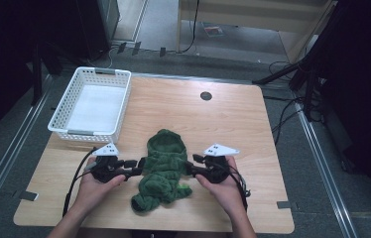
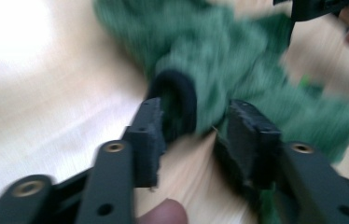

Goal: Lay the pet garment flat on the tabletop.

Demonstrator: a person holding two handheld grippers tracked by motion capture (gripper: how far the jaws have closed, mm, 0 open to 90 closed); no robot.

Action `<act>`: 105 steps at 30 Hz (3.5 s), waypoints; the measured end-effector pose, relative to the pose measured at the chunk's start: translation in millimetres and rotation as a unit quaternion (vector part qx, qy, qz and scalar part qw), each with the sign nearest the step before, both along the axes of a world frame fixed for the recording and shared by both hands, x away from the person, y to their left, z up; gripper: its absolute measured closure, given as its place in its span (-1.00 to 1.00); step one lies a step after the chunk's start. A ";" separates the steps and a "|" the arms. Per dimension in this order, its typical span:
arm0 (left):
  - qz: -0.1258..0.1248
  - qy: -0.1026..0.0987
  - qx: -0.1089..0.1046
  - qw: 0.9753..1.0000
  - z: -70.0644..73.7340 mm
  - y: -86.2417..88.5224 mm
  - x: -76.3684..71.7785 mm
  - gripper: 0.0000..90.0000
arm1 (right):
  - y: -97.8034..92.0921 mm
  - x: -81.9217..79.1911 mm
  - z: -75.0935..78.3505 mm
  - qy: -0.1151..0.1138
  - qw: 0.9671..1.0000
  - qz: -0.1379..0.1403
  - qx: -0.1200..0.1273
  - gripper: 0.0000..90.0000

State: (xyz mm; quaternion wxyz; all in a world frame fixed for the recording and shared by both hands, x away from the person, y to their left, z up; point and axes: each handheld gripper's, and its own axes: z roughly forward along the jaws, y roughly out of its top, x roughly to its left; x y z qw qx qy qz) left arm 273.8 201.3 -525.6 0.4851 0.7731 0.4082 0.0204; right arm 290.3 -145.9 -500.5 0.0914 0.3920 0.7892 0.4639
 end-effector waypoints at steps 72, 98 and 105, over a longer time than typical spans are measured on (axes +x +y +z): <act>0.127 0.027 0.105 0.986 -12.1 -78.0 117.2 0.06 | 29.1 103.0 -35.9 0.056 0.992 -0.102 -0.036 0.42; 0.122 0.014 0.098 0.988 -10.9 -75.9 128.9 0.87 | 28.9 137.7 -33.1 0.026 0.990 -0.089 -0.103 0.75; 0.171 0.036 0.067 0.982 -12.7 -78.3 136.3 0.07 | 18.8 130.7 -11.5 0.005 0.990 -0.135 -0.036 0.44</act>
